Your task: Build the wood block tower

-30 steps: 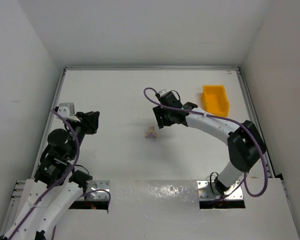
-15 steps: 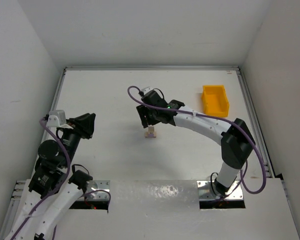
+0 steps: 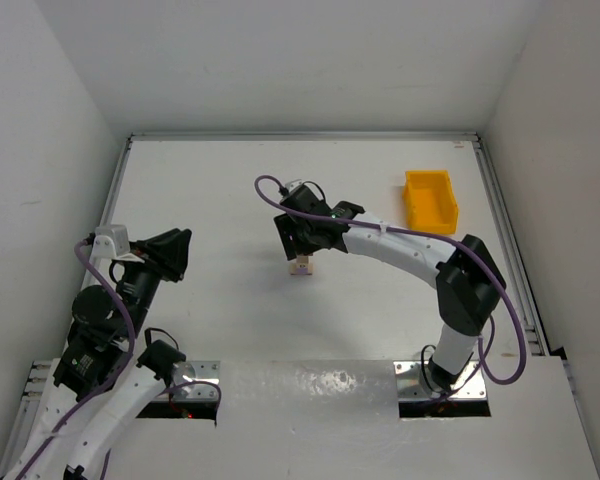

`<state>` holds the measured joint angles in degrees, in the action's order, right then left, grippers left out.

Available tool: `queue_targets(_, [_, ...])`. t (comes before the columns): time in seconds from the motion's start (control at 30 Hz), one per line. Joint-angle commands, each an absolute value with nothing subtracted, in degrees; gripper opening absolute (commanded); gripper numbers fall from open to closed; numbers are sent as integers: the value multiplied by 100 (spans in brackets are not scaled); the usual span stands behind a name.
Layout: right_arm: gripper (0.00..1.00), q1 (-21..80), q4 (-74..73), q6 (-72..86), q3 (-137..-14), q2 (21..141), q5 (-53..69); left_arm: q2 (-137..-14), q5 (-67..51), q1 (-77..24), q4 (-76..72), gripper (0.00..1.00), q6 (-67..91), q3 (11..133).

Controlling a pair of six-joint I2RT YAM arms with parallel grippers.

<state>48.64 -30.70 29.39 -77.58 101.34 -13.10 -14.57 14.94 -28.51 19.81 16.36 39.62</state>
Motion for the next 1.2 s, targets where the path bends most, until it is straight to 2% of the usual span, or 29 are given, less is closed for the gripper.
queue_targets(0.0, [58,4904,-2997,3094,-7875,10107,-1336,-1415,1529,-2927,1916,26,1591,4008])
queue_targets(1.17, [58,4878,-2892,2892,-7647,10160,-1055,-1538,1512,-2935,1907,26,1600,3999])
